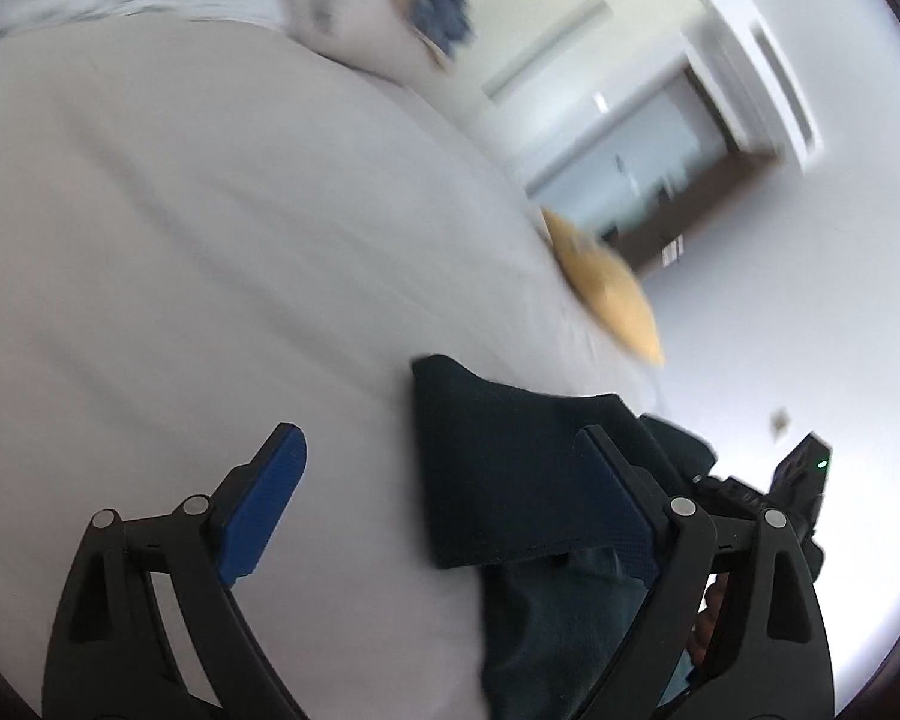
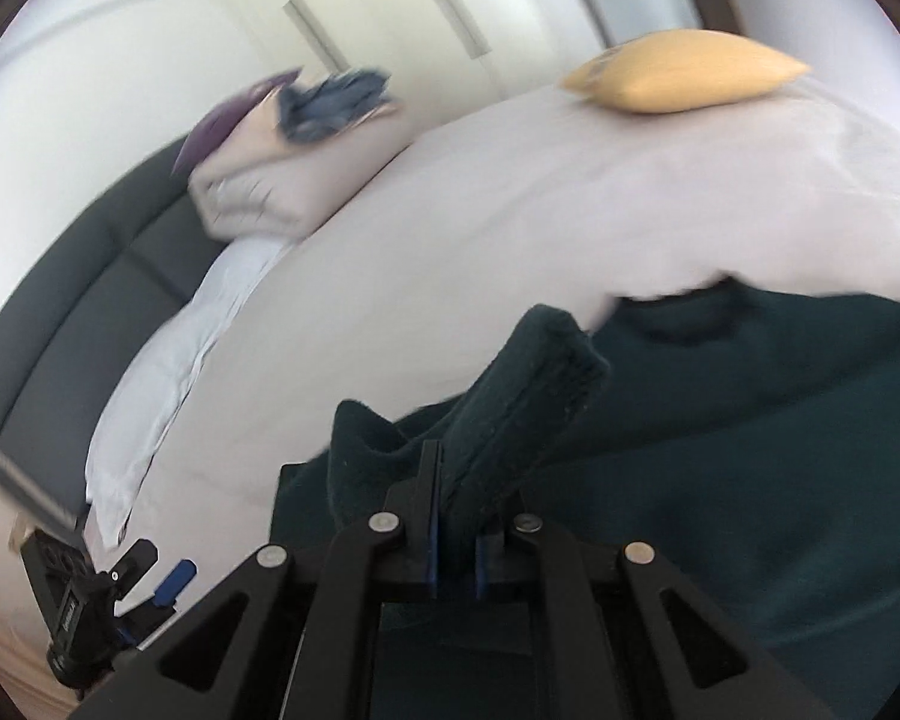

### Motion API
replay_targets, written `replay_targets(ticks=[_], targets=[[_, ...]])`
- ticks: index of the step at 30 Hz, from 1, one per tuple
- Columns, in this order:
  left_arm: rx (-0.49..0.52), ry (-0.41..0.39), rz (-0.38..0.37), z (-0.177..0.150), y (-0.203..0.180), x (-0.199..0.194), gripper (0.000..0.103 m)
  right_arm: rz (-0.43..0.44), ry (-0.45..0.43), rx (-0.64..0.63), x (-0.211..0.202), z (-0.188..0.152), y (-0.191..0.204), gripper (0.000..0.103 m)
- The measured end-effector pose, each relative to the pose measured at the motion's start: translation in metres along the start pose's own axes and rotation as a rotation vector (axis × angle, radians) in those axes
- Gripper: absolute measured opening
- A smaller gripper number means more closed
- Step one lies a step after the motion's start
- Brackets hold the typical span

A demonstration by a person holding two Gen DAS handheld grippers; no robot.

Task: Fold small clothes

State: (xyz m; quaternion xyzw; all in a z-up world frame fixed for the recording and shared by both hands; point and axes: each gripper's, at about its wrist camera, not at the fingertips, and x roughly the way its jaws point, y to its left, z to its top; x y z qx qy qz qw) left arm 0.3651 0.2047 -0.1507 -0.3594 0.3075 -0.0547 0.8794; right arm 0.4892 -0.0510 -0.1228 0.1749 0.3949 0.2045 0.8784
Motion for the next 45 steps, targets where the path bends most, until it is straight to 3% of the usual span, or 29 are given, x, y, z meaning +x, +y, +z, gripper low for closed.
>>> replay_targets(ticks=[2, 5, 8, 11, 15, 18, 20, 23, 24, 25, 26, 30, 33, 40, 45], targets=[[0.030, 0.076, -0.027, -0.002, -0.028, 0.027, 0.090, -0.011, 0.000, 0.035, -0.008, -0.003, -0.020, 0.009], [0.066, 0.145, -0.004, -0.008, -0.061, 0.065, 0.078, -0.011, -0.020, 0.085, -0.015, -0.010, -0.041, 0.009], [0.105, 0.209, 0.022, -0.019, -0.081, 0.101, 0.077, 0.013, -0.037, 0.153, -0.018, -0.013, -0.073, 0.009], [0.106, 0.253, 0.079, -0.029, -0.080, 0.124, 0.068, 0.019, -0.042, 0.239, -0.025, -0.019, -0.108, 0.009], [0.147, 0.274, 0.111, -0.039, -0.078, 0.139, 0.068, 0.073, 0.005, 0.343, -0.024, -0.033, -0.141, 0.016], [0.122, 0.232, 0.054, -0.035, -0.080, 0.130, 0.068, 0.108, -0.005, 0.391, -0.026, -0.039, -0.155, 0.020], [0.127, 0.152, 0.014, -0.028, -0.082, 0.110, 0.068, 0.146, -0.022, 0.469, -0.026, -0.036, -0.168, 0.039], [0.123, 0.072, 0.007, -0.013, -0.080, 0.096, 0.068, 0.219, -0.056, 0.544, -0.024, -0.025, -0.184, 0.040], [0.121, 0.069, 0.014, -0.009, -0.078, 0.095, 0.068, 0.215, -0.056, 0.555, -0.021, -0.021, -0.187, 0.038], [0.122, 0.085, 0.035, -0.006, -0.077, 0.099, 0.068, 0.194, -0.039, 0.559, -0.018, -0.018, -0.190, 0.018], [0.116, 0.096, 0.040, -0.004, -0.075, 0.103, 0.068, 0.150, -0.018, 0.545, -0.016, -0.015, -0.191, 0.009], [0.125, 0.117, 0.054, -0.007, -0.067, 0.107, 0.068, 0.035, -0.041, 0.473, -0.030, -0.010, -0.192, 0.009], [0.135, 0.142, 0.057, -0.013, -0.068, 0.114, 0.068, -0.023, -0.081, 0.493, -0.046, -0.010, -0.210, 0.009], [0.172, 0.177, 0.072, -0.021, -0.077, 0.128, 0.068, -0.070, -0.033, 0.356, -0.040, -0.003, -0.207, 0.010], [0.287, 0.200, 0.108, -0.026, -0.106, 0.141, 0.068, -0.091, -0.036, 0.330, -0.040, -0.003, -0.207, 0.011]])
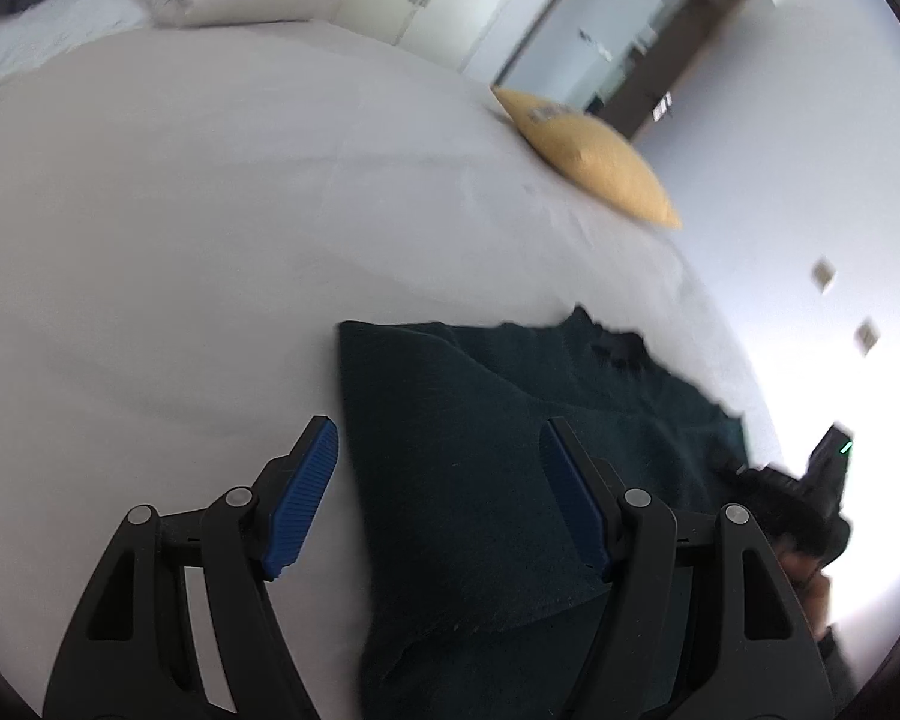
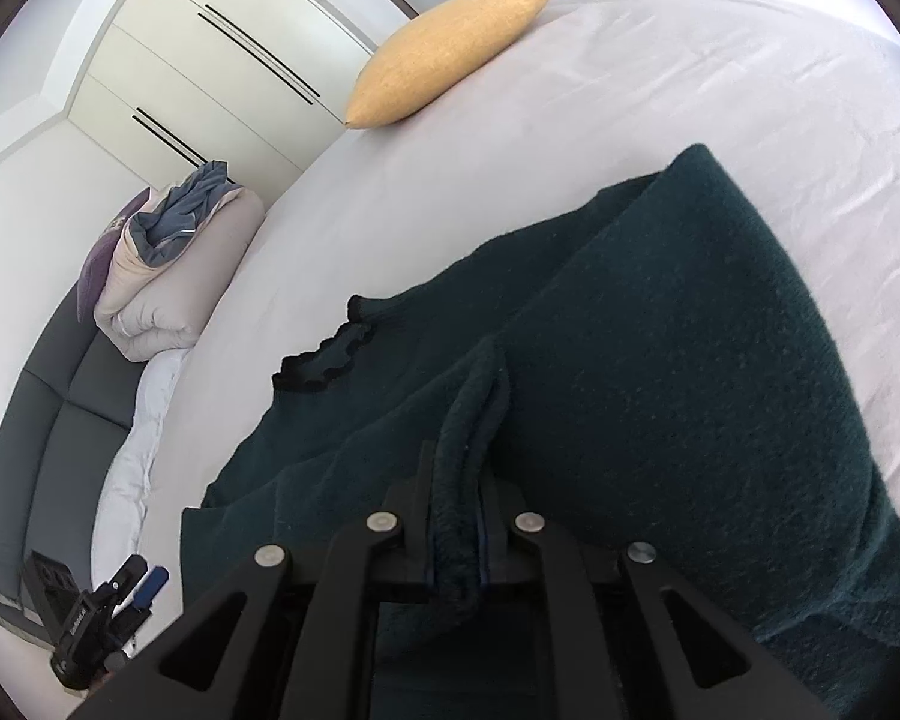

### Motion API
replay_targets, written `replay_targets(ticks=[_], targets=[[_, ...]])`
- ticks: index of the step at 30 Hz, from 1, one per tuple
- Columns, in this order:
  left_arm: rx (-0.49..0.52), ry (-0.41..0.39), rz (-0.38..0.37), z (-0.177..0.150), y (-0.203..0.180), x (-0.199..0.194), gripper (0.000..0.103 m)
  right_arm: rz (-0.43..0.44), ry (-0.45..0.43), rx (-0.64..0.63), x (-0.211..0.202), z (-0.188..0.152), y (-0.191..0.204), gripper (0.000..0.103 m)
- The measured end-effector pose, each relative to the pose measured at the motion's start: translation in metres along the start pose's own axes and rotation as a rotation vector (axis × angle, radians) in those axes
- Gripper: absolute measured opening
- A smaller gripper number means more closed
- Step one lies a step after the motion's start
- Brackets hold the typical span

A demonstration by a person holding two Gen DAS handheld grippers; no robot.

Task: Fold small clothes

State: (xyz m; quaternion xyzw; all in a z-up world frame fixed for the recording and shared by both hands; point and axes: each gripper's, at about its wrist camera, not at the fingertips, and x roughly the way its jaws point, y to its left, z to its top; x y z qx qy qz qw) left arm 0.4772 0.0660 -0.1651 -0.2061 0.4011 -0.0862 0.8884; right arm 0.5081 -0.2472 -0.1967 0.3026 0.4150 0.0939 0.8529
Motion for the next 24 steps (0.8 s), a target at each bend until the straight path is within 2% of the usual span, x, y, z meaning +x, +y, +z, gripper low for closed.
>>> replay_targets(ticks=[5, 8, 14, 19, 24], targets=[[0.089, 0.123, 0.091, -0.014, -0.018, 0.048, 0.067, -0.021, -0.014, 0.011, -0.005, 0.002, -0.008, 0.010], [0.103, 0.112, 0.111, -0.024, -0.021, 0.051, 0.067, -0.039, -0.032, 0.010, -0.009, 0.004, -0.011, 0.010], [0.025, 0.120, 0.057, -0.022, -0.010, 0.047, 0.067, -0.061, -0.031, 0.011, -0.009, 0.008, -0.016, 0.010], [-0.048, 0.061, 0.024, -0.014, 0.005, 0.020, 0.067, -0.057, -0.013, -0.011, -0.004, 0.006, -0.020, 0.008], [0.000, 0.050, 0.017, 0.004, -0.006, 0.014, 0.067, -0.017, -0.032, 0.002, -0.006, 0.003, -0.026, 0.008]])
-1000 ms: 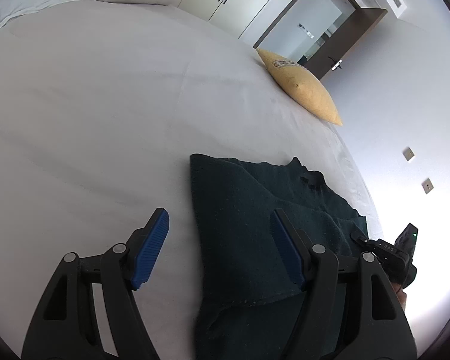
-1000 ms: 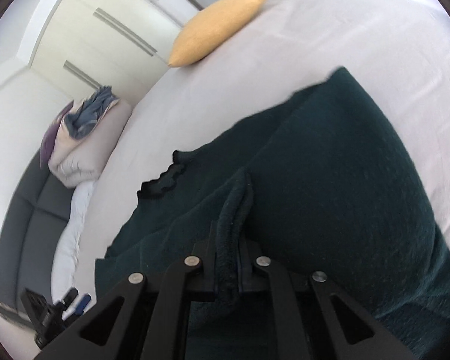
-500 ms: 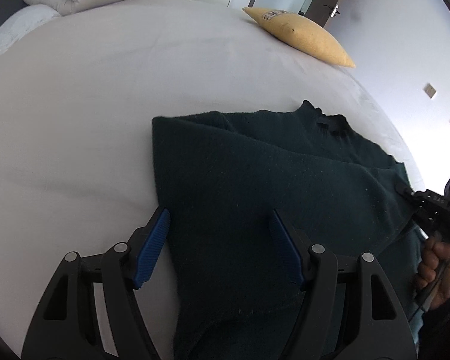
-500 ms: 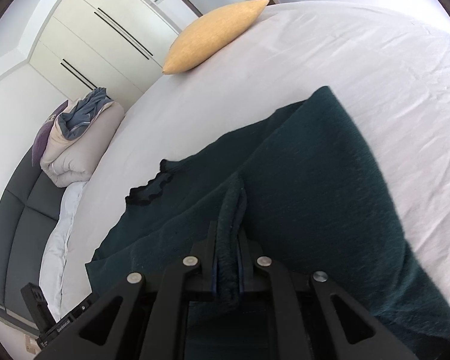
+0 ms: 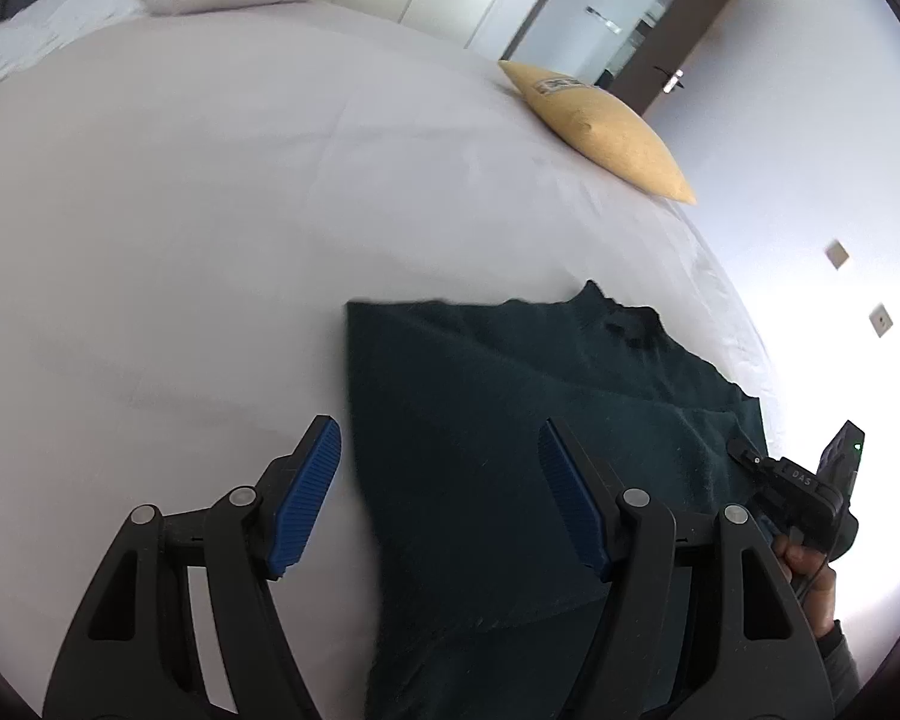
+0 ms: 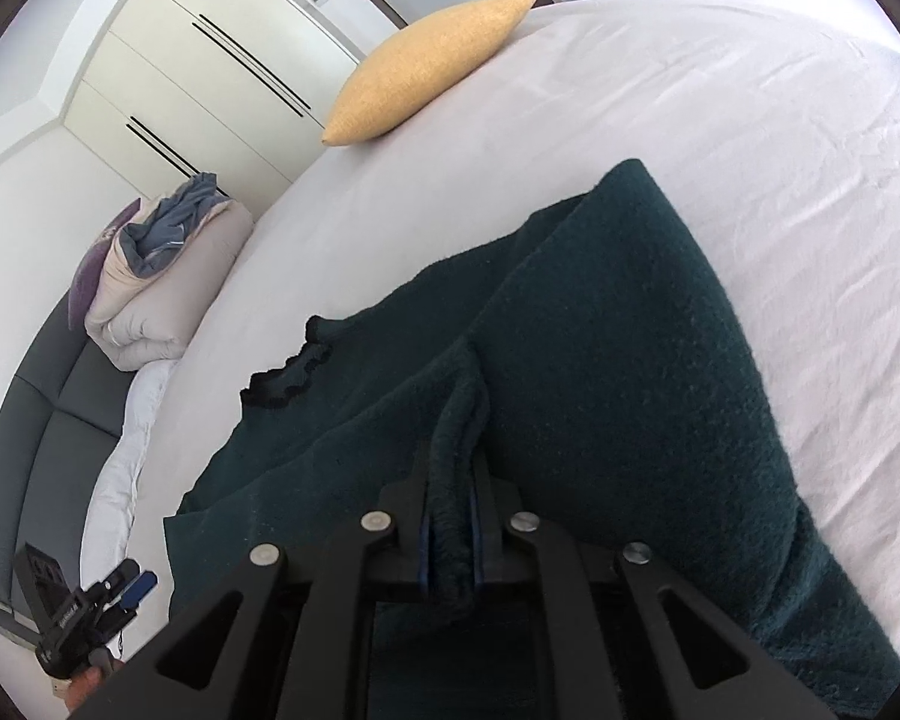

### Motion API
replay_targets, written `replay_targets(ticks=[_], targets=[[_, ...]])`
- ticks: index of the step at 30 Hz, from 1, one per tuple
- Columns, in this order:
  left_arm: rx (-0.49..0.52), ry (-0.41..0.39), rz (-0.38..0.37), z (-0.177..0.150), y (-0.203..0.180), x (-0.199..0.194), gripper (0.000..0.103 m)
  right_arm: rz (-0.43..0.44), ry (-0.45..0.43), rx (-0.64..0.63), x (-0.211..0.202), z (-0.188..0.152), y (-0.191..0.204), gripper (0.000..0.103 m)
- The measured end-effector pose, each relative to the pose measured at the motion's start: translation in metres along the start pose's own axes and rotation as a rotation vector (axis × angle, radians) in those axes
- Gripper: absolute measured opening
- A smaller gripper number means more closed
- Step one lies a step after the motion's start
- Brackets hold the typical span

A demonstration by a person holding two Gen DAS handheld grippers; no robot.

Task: Fold small clothes
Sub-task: 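Fold the sweater side over the body with the right gripper and release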

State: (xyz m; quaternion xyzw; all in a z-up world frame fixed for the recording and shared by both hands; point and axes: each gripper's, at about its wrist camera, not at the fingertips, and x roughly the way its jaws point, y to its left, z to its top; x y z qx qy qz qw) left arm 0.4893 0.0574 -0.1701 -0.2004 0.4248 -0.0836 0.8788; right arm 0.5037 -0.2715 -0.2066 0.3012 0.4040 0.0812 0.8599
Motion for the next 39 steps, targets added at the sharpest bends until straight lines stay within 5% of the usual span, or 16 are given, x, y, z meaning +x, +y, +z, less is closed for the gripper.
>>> replay_targets(ticks=[6, 14, 20, 25, 29, 34, 39], targets=[[0.134, 0.118, 0.092, -0.009, -0.019, 0.047, 0.067, 0.022, -0.023, -0.010, 0.002, -0.004, -0.003, 0.008], [0.244, 0.096, 0.173, -0.040, -0.022, 0.032, 0.067, 0.060, -0.025, 0.020, 0.002, -0.004, -0.008, 0.007], [0.300, 0.087, 0.231, -0.071, -0.025, 0.011, 0.067, 0.004, -0.001, -0.042, -0.013, -0.006, 0.000, 0.015], [0.234, 0.100, 0.227, -0.099, -0.018, -0.017, 0.069, -0.087, -0.040, -0.056, -0.048, -0.015, -0.006, 0.047], [0.118, 0.077, 0.149, -0.123, -0.005, -0.059, 0.069, -0.155, -0.120, 0.023, -0.092, -0.013, -0.024, 0.055], [-0.026, 0.036, 0.053, -0.164, 0.002, -0.107, 0.073, -0.033, -0.123, -0.027, -0.107, -0.012, -0.004, 0.055], [-0.025, 0.072, 0.012, -0.196, -0.012, -0.114, 0.074, 0.050, -0.008, -0.058, -0.069, -0.024, 0.010, 0.076]])
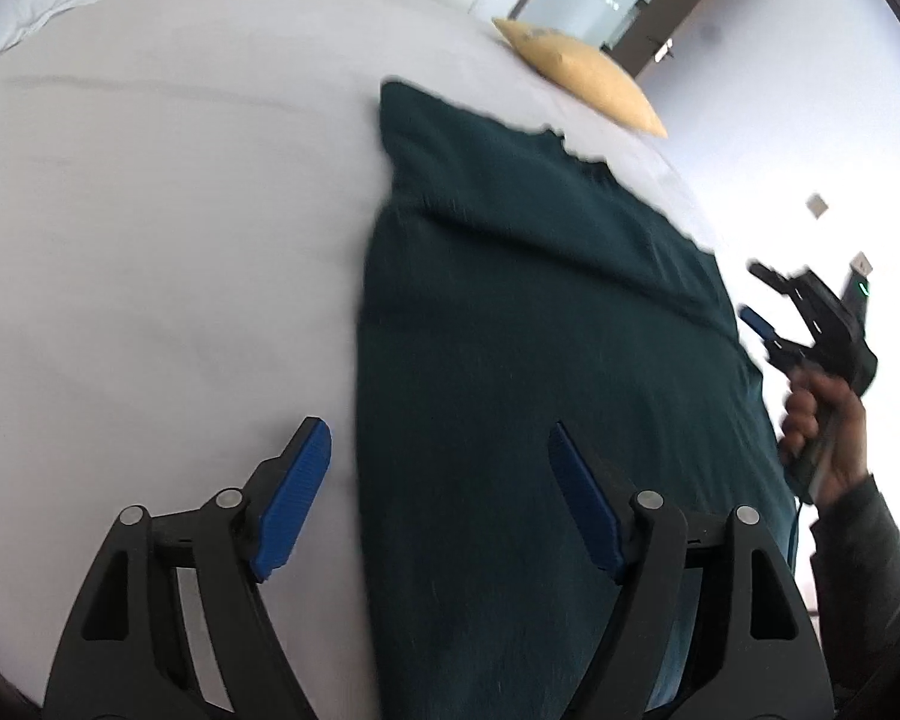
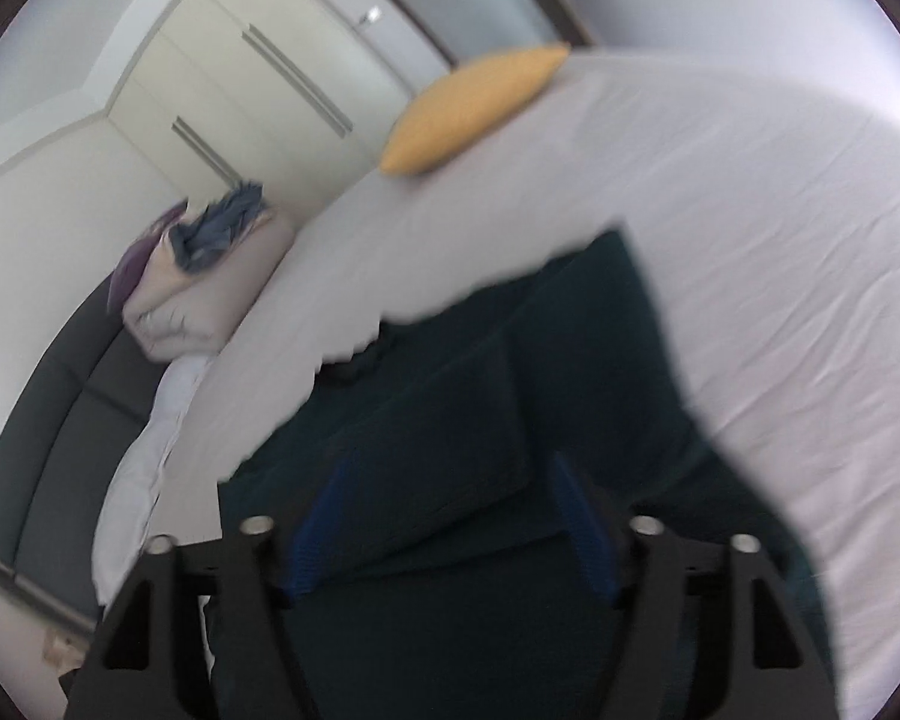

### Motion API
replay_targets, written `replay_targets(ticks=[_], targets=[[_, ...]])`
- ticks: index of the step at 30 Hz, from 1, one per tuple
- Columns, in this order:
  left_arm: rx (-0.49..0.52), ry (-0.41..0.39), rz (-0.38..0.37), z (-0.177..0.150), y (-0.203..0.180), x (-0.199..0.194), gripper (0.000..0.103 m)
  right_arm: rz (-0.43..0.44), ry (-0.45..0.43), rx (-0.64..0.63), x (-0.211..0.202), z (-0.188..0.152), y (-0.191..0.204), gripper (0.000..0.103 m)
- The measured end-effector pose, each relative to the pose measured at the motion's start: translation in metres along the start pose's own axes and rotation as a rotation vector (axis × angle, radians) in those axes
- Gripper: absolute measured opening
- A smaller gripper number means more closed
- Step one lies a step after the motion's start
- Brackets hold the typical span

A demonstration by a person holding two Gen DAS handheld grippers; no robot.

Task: Fold small clothes
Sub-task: 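Fold the sweater side over the body with the right gripper and release, then grasp the sweater hem with both grippers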

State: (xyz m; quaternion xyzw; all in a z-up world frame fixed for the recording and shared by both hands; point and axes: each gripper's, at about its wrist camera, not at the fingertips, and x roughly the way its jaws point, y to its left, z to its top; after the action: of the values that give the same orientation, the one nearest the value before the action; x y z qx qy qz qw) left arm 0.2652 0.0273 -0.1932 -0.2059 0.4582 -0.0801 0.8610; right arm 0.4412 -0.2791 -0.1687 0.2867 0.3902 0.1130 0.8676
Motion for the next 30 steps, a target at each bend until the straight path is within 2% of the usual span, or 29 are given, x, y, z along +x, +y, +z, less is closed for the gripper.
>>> replay_targets(ticks=[1, 2, 4, 6, 9, 12, 14, 18, 24, 30], targets=[[0.015, 0.004, 0.007, -0.006, -0.002, -0.001, 0.074, -0.021, 0.036, 0.012, 0.008, -0.004, -0.006, 0.076], [0.033, 0.005, 0.012, -0.013, -0.005, -0.003, 0.074, -0.040, 0.067, 0.026, 0.015, -0.009, -0.015, 0.067], [0.040, 0.004, 0.013, -0.022, -0.007, -0.008, 0.074, -0.012, 0.032, 0.050, -0.002, -0.015, -0.030, 0.060], [0.020, -0.004, -0.003, -0.030, -0.005, -0.017, 0.075, -0.041, -0.007, 0.114, -0.027, -0.016, -0.048, 0.061], [0.001, -0.002, -0.026, -0.040, -0.004, -0.025, 0.075, -0.119, -0.118, 0.185, -0.081, -0.018, -0.078, 0.063], [-0.019, 0.003, -0.040, -0.049, -0.003, -0.032, 0.075, -0.091, -0.185, 0.214, -0.127, -0.026, -0.094, 0.066], [-0.024, 0.006, -0.050, -0.053, -0.003, -0.036, 0.077, -0.081, -0.195, 0.186, -0.149, -0.035, -0.092, 0.066], [-0.014, 0.011, -0.063, -0.057, -0.007, -0.039, 0.079, -0.091, -0.145, 0.069, -0.164, -0.052, -0.076, 0.067], [-0.034, 0.041, -0.075, -0.057, -0.006, -0.034, 0.081, -0.083, -0.091, -0.022, -0.156, -0.067, -0.044, 0.067], [-0.045, 0.066, -0.111, -0.068, 0.003, -0.041, 0.081, -0.143, -0.031, -0.084, -0.167, -0.093, -0.048, 0.068]])
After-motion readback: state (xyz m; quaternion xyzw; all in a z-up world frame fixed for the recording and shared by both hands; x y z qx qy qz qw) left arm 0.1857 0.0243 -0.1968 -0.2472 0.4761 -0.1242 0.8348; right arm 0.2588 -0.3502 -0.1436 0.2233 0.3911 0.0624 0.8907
